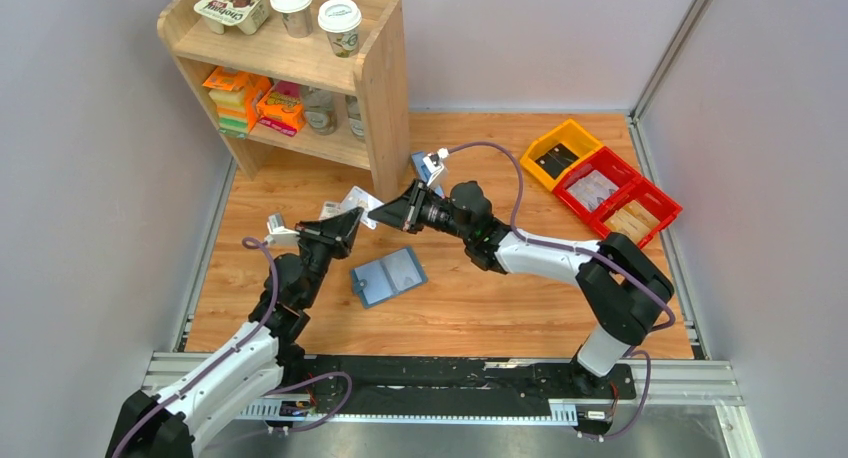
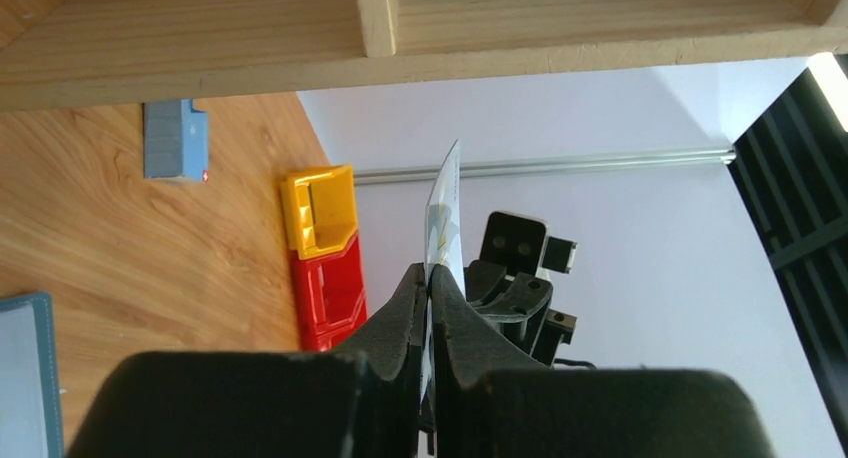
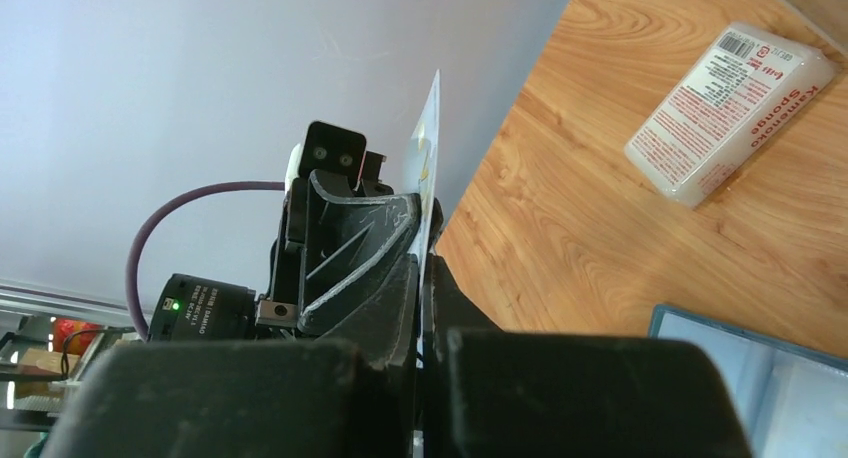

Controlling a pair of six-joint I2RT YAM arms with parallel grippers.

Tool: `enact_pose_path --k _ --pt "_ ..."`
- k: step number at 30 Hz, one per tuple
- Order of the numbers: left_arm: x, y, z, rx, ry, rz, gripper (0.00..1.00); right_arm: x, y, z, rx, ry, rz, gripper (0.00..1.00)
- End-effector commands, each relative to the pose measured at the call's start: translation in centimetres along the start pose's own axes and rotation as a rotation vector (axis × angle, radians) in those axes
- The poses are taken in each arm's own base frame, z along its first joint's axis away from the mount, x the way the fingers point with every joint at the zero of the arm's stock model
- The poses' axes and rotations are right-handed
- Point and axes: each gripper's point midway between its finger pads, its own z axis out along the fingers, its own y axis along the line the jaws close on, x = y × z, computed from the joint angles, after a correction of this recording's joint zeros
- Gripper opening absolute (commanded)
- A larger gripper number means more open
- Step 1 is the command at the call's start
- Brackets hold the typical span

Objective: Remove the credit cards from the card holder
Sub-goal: Place the credit card in the storage box.

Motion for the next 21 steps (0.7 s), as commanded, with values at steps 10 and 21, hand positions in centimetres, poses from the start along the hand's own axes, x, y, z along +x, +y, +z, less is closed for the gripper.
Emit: enact_pose_path --k 10,21 --pt "0.6 1.5 -2.3 -0.139 0.115 0.382 0.54 -2.9 -3.7 -6.6 0.284 0.149 -0.231 0.00" --pt "-2.7 -1.0 -4.7 -0.245 0.222 1.112 0.92 -11.3 -11.8 -20.8 0.800 0.056 -0.248 0.00"
